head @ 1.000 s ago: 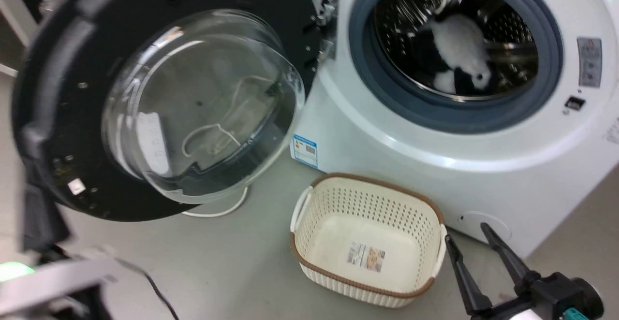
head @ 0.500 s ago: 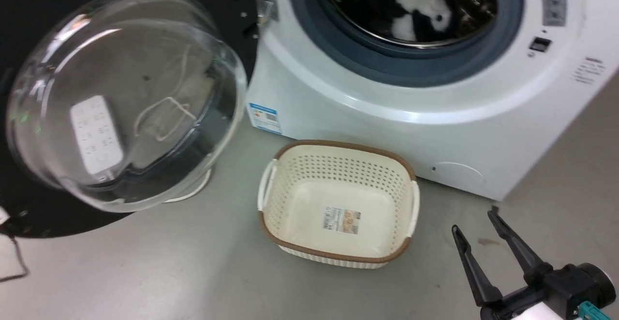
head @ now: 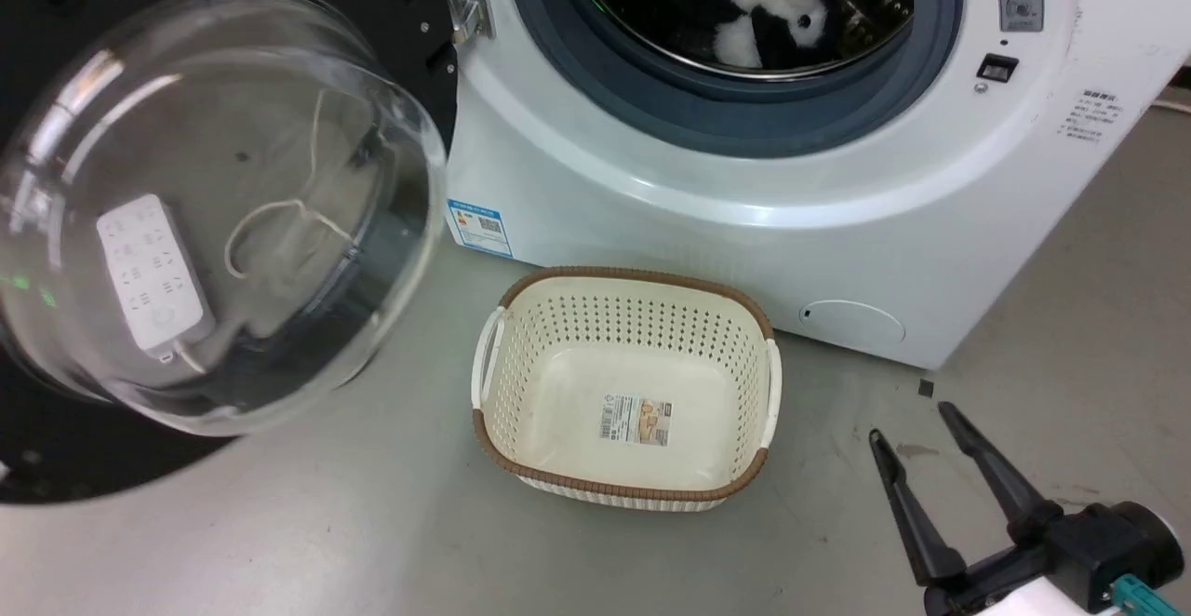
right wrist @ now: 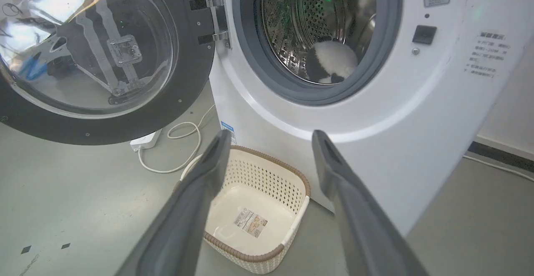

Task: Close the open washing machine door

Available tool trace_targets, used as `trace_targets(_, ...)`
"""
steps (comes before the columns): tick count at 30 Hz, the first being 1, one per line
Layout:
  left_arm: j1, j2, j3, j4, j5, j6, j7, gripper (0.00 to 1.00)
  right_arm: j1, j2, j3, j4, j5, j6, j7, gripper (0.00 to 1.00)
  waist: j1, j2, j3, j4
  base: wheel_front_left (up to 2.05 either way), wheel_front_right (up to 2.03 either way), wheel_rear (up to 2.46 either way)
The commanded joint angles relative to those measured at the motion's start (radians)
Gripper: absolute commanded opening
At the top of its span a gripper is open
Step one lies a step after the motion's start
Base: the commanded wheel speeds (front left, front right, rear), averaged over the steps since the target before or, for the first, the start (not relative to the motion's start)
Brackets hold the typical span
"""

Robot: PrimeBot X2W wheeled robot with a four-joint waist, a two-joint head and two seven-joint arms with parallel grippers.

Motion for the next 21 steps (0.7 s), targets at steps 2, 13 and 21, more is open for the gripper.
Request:
trace_targets(2, 0.041, -0.049, -0.021, -0.038, -0.054, -0.011, 0.097, 0.00, 0.000, 0.006, 0.008, 0.008, -0.002, 0.001, -0.005, 1.00, 0.0000, 0.0000, -0.018, 0.005, 0.00, 0.00, 0.00)
trace_targets(13, 0.214, -0.201, -0.067, -0.251, -0.218, -0.020, 0.357, 0.00, 0.009, 0.063, -0.018, 0.052, -0.019, 0.001, -0.005, 1.00, 0.0000, 0.0000, -0.121, 0.021, 0.00, 0.00, 0.00)
trace_targets(21, 0.333, -0.388, -0.167, -0.343, -0.259, -0.069, 0.406, 0.00, 0.027, 0.104, -0.097, 0.082, -0.054, 0.001, -0.005, 1.00, 0.0000, 0.0000, -0.181, 0.013, 0.00, 0.00, 0.00)
